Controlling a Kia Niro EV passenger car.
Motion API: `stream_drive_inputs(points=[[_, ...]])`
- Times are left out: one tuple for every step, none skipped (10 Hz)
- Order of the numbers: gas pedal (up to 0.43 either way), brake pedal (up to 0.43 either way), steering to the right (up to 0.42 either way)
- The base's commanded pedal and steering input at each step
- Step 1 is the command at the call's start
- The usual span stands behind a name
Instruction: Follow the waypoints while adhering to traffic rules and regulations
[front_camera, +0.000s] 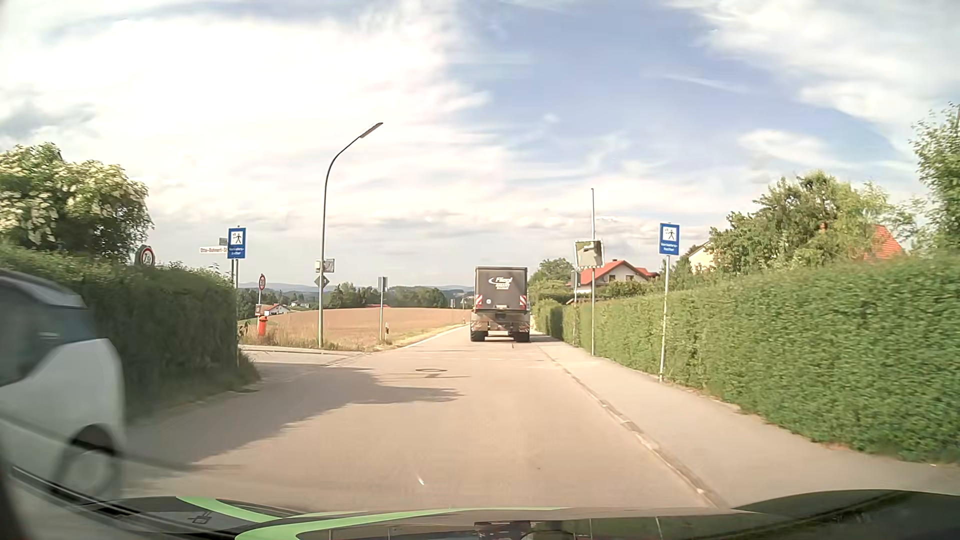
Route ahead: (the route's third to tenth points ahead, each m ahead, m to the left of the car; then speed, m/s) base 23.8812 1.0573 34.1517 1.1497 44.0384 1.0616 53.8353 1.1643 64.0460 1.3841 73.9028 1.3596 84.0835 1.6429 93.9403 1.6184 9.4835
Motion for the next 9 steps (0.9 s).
stream_drive_inputs(points=[[0.047,0.0,-0.005],[0.039,0.0,-0.005],[0.039,0.0,-0.004],[0.039,0.0,-0.002],[0.039,0.0,-0.003],[0.039,0.0,-0.002],[0.039,0.0,-0.002],[0.039,0.0,-0.002],[0.039,0.0,-0.003]])
